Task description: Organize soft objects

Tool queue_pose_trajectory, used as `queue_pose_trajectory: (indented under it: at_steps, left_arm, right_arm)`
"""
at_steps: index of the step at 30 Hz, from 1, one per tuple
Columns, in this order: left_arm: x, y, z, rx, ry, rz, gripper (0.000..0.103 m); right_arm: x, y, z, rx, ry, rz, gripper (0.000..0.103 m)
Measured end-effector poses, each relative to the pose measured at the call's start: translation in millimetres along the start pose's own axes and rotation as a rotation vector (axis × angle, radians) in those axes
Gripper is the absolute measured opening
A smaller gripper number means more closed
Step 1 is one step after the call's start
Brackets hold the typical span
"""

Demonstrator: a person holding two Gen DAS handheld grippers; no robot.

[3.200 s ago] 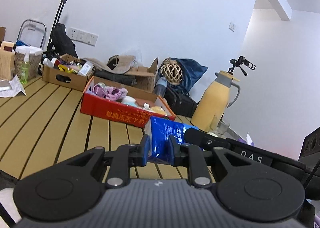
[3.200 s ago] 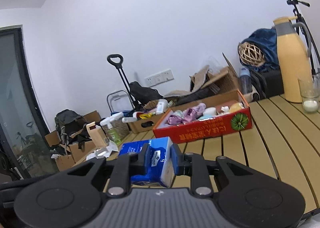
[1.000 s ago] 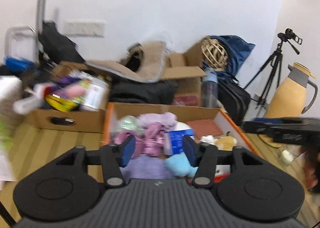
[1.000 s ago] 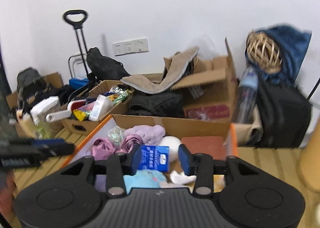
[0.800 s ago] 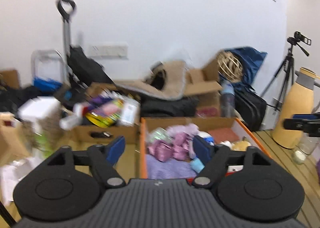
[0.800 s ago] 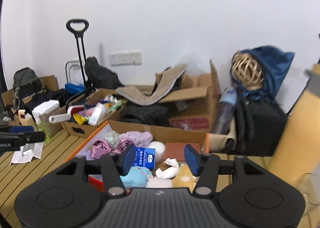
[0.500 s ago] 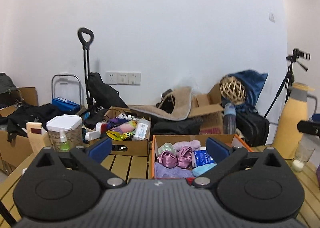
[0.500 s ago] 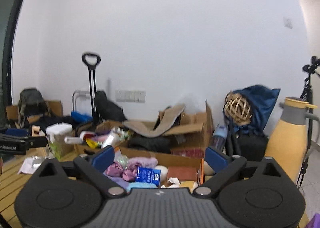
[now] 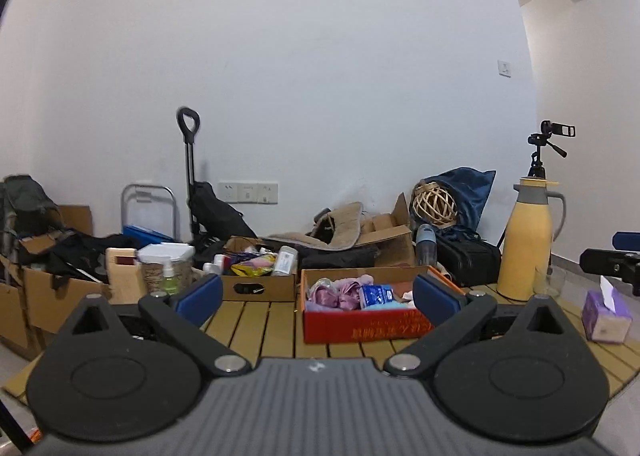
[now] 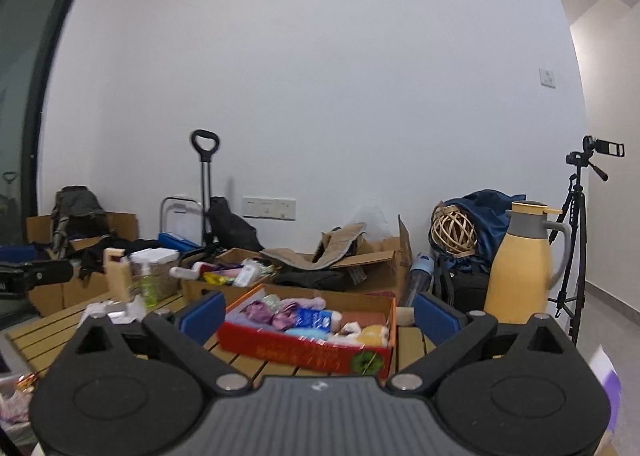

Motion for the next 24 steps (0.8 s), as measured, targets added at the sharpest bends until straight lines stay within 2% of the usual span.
queue_pose_trajectory:
  at_steps: [5,9,12,15,24]
  left_arm:
    - [9.9,45.9,-58.2,0.008,0.003,-0.021,0.103]
    - [21.5,79.4,-103.4,0.028,-0.015,0.005,0.103]
    - [26.2,104.3,-131.3,0.025,-0.006,-0.001,0.103]
    - [31.1,126.7,-157.0,0.018,-0.007,0.014,0.103]
    - [30.6,148.8,-207.2,0.039,-0.017,0.018,0.103]
  right_arm:
    - [-28.9,46.8,-56.7,0.017,-0.011,0.019,0.103]
    - [-47.9,82.0,-103.9,0.033,0.031,0.011,0.103]
    - [-61.3,108.0,-131.0,0.011,-0.008,0.062,0.103]
    - [-81.5,133.5,-153.7,0.002,-0.023,0.024,0.103]
    - [-104.9,175.2,-202.0,-0.01,-0.028,0.002,0.103]
Point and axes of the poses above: each gripper's, at about its wrist camera, not at the fingertips, and z roughly the way its jaws point, x to its right, y to its underside, the point moved 7 cm from there along z, roughly the way its jaws point, and after that the axes turned 15 degrees about -x, right-handed, at the moved point
